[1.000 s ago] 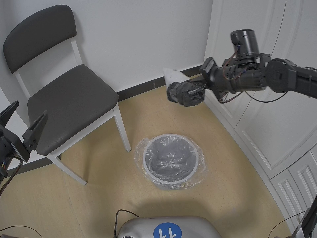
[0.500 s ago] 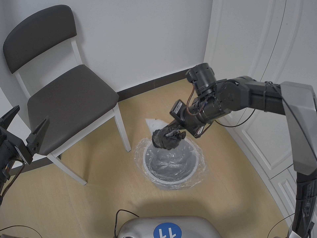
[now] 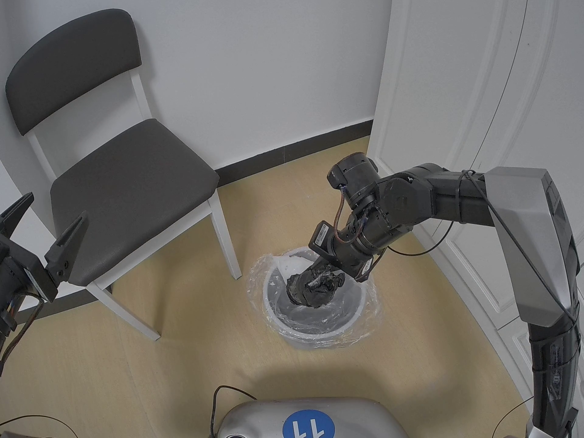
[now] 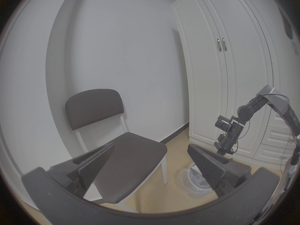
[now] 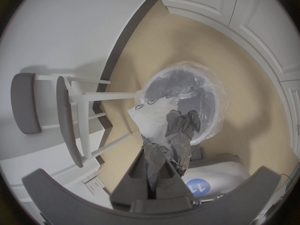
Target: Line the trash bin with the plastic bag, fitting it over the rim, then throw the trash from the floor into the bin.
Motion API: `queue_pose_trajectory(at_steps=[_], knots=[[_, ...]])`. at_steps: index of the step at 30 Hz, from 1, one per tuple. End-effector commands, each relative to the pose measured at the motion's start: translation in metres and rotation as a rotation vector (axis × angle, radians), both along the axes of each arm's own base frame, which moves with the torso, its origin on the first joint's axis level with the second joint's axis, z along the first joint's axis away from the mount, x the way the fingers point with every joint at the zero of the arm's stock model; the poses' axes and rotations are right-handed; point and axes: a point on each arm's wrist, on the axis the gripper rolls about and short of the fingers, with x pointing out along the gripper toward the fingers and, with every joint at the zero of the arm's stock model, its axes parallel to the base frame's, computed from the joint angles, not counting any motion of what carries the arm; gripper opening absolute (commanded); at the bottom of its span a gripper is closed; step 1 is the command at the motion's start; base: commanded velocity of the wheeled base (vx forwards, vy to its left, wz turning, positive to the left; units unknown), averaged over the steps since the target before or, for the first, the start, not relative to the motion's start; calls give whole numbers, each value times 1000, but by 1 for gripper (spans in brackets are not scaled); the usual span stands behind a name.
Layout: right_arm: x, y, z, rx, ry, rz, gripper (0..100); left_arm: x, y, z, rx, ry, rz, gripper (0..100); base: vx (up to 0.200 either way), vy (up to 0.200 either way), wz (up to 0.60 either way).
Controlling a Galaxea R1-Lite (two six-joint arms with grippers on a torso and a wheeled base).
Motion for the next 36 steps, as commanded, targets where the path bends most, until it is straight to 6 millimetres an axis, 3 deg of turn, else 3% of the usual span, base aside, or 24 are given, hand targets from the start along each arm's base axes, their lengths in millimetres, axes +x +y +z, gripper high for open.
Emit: queue_pose_trajectory(at_steps=[1,7,14,17,22,26,36], knots=[[0,-1,-16,-63,43,42,0,0,0,0,0,0,1,100,0,0,0],[4,-3,-36,-135,63,38,0,0,0,0,0,0,1,100,0,0,0],[14,-20,-33,-162,41,22,0,0,0,0,0,0,1,100,0,0,0],[20,-23,-45,-171,53,12,0,0,0,-1,1,3,1,100,0,0,0],[28,-18,-67,-162,56,20,0,0,0,-1,4,7,0,100,0,0,0],[35,-7,-95,-144,44,16,0,1,-1,-2,6,10,-2,100,0,0,0],[47,10,-108,-20,-43,-80,0,2,-2,-5,11,22,-4,100,0,0,0]])
